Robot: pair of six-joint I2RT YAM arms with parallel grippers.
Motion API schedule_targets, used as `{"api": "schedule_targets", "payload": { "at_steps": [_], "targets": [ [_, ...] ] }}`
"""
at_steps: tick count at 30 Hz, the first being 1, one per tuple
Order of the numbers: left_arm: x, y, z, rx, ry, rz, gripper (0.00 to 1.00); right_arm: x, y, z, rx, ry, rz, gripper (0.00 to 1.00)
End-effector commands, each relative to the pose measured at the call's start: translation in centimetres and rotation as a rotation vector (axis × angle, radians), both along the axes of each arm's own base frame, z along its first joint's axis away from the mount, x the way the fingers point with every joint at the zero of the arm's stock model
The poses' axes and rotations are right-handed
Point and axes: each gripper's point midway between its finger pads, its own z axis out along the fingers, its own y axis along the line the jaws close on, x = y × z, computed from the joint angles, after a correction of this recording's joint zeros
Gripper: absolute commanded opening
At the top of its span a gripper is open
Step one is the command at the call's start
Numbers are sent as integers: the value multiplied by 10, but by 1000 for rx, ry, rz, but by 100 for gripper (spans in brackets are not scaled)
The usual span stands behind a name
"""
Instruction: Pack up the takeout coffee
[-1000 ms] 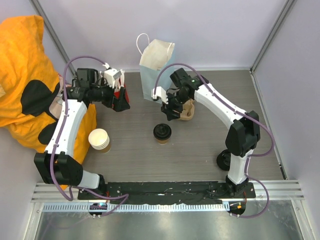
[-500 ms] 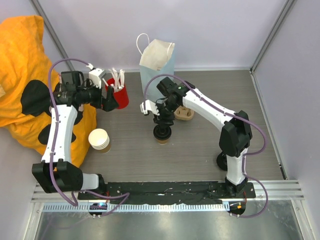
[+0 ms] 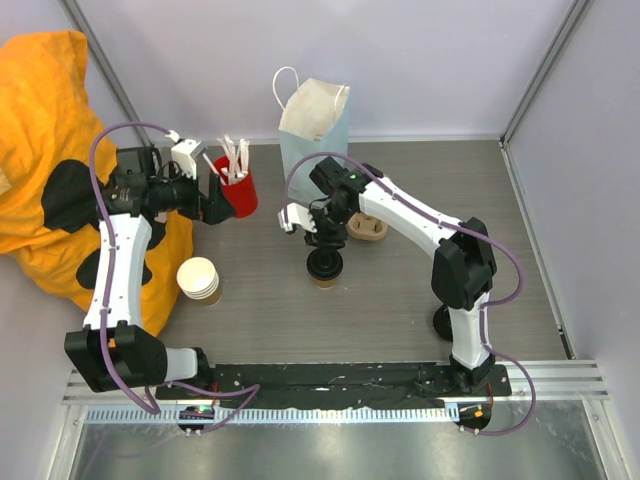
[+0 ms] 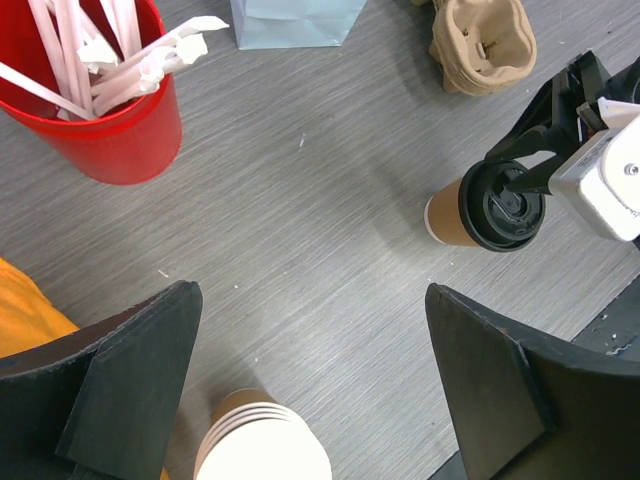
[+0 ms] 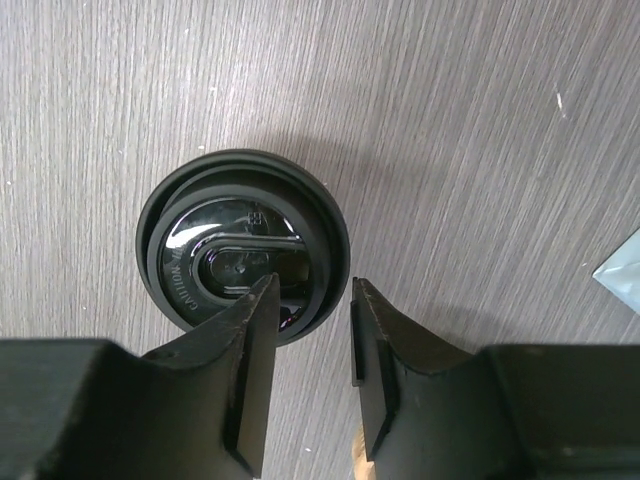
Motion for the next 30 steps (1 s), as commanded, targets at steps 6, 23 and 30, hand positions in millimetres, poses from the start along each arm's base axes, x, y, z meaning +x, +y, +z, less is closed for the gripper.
{"api": "schedule_targets", "payload": {
  "at_steps": [6, 23, 30],
  "targets": [
    [0, -1, 12, -44, -54, -5, 100, 5, 15, 10, 21, -52, 35, 36],
    [2, 5, 12, -71, -55, 16, 100, -1, 1, -20, -102, -23, 33, 18],
    [2, 3, 12, -83, -55, 14, 100, 8, 6, -2, -87, -60, -31, 7]
  ]
}}
